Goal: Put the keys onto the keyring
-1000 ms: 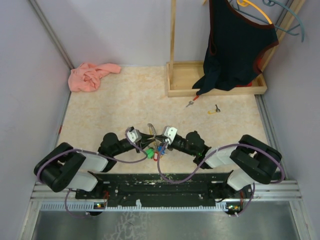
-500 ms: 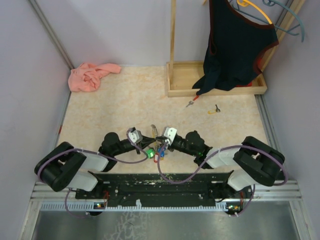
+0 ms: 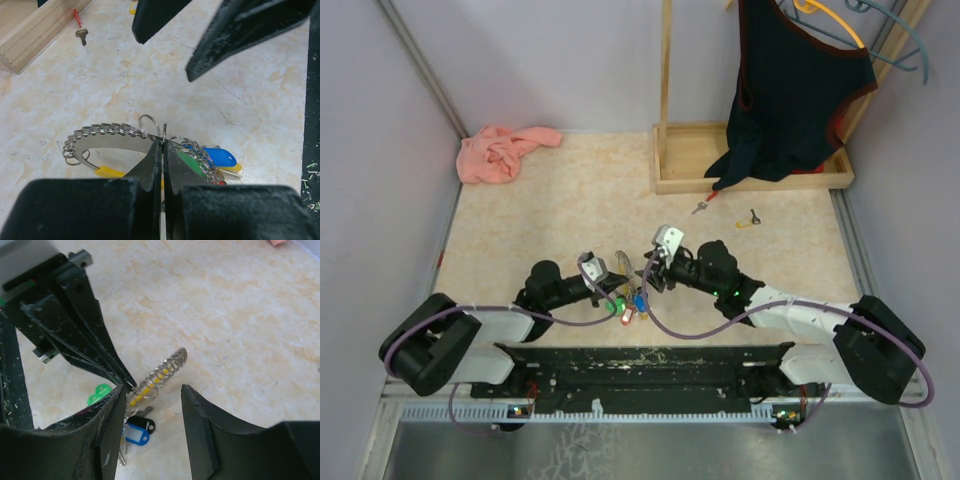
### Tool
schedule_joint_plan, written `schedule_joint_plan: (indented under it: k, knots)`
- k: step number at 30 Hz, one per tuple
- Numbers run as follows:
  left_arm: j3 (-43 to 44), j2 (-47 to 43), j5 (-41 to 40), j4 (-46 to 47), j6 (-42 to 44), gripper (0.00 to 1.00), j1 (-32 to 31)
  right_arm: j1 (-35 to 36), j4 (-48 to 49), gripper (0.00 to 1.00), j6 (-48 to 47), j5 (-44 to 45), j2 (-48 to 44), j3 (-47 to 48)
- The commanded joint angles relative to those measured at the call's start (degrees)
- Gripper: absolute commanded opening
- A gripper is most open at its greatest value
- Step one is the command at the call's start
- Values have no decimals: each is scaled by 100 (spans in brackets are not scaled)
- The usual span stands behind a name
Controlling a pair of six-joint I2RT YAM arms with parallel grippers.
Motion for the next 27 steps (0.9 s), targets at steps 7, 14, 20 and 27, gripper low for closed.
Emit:
schedule_joint_plan:
  k: [7, 14, 20, 27]
  knots:
    - [66, -204, 347, -71, 258, 0, 24, -677, -866, 48, -234, -1319, 486, 594]
    - [17, -236, 444, -51, 466, 0, 23, -766, -1069, 45, -142, -1461, 999, 1066]
    - [13, -300, 305, -121, 552, 0, 24, -887, -1980, 47, 444, -115, 822, 1364]
    - [-34, -287, 273, -17, 582, 0, 16, -1649, -3226, 50, 1176, 1078, 1020, 1898]
